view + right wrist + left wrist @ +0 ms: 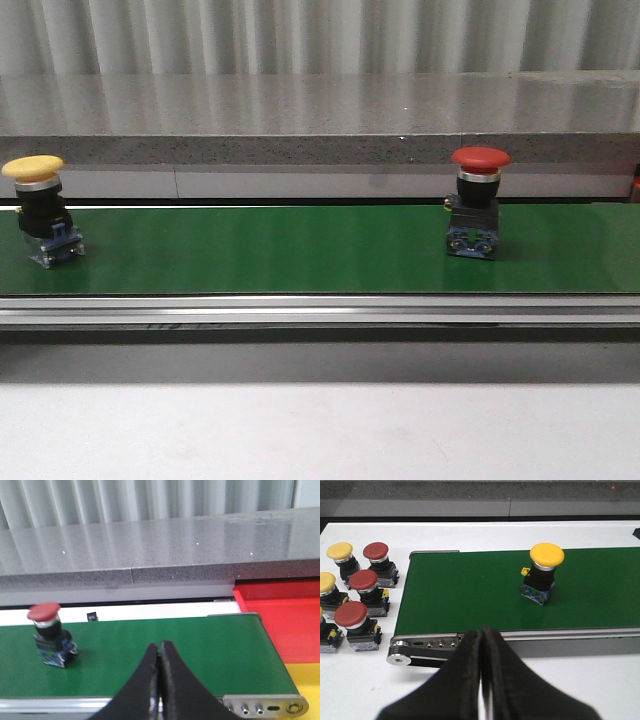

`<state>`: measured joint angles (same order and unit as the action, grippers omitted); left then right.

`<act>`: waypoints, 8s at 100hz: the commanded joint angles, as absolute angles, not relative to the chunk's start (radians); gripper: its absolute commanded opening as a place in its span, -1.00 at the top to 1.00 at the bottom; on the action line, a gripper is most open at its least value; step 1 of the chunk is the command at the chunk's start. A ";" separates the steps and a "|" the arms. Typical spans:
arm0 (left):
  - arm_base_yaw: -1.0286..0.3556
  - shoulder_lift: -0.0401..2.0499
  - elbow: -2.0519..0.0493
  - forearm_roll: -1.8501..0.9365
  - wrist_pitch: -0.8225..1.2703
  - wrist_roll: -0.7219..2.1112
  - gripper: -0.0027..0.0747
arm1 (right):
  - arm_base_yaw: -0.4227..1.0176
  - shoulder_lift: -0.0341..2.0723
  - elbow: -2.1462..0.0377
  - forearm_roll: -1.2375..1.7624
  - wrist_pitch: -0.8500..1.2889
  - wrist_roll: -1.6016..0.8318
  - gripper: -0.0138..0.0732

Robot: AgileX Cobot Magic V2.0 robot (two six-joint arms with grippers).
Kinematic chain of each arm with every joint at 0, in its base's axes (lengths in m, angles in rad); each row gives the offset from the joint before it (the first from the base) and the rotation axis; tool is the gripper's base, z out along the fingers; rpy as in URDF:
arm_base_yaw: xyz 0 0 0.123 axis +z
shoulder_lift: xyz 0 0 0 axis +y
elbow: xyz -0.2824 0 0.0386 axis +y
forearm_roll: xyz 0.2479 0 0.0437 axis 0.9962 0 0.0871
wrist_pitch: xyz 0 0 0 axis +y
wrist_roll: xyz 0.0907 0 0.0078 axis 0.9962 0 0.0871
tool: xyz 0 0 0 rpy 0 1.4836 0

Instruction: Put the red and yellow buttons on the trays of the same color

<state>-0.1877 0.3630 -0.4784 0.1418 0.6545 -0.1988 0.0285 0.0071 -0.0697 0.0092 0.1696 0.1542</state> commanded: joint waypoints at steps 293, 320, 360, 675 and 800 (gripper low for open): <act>-0.195 0.371 -0.497 0.163 0.573 -0.199 0.98 | -0.329 1.555 -1.263 0.030 0.608 0.065 0.19; -0.195 0.371 -0.497 0.163 0.573 -0.199 0.98 | -0.444 1.699 -1.311 0.031 0.463 0.111 0.19; -0.195 0.371 -0.497 0.163 0.573 -0.199 0.98 | -0.448 1.858 -1.320 0.031 0.341 0.112 0.18; -0.195 0.371 -0.497 0.159 0.573 -0.199 0.98 | -0.037 1.343 -1.078 0.096 0.728 0.016 0.33; -0.195 0.371 -0.497 0.151 0.571 -0.199 0.98 | -0.529 1.490 -0.827 -0.015 0.375 0.249 0.33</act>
<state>-0.1877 0.3630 -0.4711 0.1556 0.6398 -0.1984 -0.5249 1.5016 -0.8066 -0.0053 0.4295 0.2477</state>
